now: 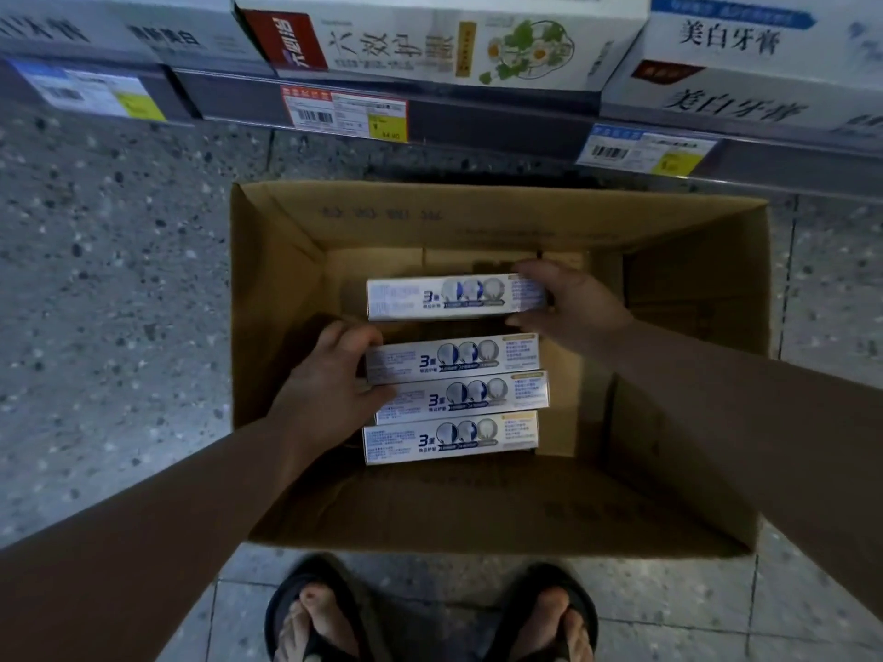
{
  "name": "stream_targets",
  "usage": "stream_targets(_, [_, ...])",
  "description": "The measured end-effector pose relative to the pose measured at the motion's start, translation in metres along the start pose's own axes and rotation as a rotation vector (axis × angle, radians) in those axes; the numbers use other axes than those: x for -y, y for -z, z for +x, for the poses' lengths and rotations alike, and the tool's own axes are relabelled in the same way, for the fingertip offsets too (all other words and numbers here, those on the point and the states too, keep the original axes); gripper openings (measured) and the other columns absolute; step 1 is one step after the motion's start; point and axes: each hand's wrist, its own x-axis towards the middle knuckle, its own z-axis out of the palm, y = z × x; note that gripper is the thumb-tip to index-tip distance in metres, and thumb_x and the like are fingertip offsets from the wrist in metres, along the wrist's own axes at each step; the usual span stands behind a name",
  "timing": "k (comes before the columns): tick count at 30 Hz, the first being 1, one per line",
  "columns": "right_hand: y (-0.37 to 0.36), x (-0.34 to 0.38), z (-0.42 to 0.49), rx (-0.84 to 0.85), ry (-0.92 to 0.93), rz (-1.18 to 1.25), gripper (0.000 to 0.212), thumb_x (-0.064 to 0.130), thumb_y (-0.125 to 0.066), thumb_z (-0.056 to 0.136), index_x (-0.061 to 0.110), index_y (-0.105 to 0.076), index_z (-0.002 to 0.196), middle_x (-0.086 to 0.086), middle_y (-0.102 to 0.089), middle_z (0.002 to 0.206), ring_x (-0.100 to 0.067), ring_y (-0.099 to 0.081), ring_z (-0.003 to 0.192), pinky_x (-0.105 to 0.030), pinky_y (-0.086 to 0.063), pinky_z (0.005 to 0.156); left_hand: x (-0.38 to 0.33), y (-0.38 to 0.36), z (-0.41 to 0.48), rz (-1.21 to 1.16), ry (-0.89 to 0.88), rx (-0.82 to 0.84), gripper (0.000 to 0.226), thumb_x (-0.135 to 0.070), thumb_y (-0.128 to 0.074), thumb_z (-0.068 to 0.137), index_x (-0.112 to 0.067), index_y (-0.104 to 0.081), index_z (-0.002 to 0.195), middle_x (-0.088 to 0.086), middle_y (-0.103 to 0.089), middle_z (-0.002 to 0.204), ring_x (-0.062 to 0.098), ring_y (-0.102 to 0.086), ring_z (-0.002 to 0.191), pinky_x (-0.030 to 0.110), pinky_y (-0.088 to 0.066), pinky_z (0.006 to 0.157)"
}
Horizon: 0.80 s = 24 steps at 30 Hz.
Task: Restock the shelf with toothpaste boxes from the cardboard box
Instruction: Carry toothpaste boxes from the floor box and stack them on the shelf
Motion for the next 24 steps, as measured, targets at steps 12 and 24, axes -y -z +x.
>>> stream_targets(12, [0.013, -0.011, -0.054, -0.146, -0.143, 0.193, 0.059, 0.023, -0.067, 0.081, 0.019, -0.04, 0.134, 0.002, -0.052, 0.121, -0.007, -0.044, 0.105, -0.026, -0.04, 0.088, -0.019, 0.003, 0.012, 0.129, 0.026, 0.123, 0.061, -0.03, -0.073, 0.075, -0.025, -0.043, 0.128, -0.002, -0.045, 0.132, 0.018, -0.043, 0.12, 0.036, -0.043, 0.095])
stream_targets(24, [0.079, 0.069, -0.143, -0.255, -0.051, 0.103, 0.051, 0.016, -0.071, 0.076, 0.014, -0.051, 0.123, 0.006, -0.052, 0.104, -0.015, -0.053, 0.097, -0.023, -0.039, 0.078, -0.045, 0.067, -0.101, -0.139, -0.015, -0.077, 0.049, -0.017, -0.073, 0.074, -0.019, -0.055, 0.12, 0.003, -0.056, 0.118, 0.016, -0.055, 0.097, 0.021, -0.038, 0.08])
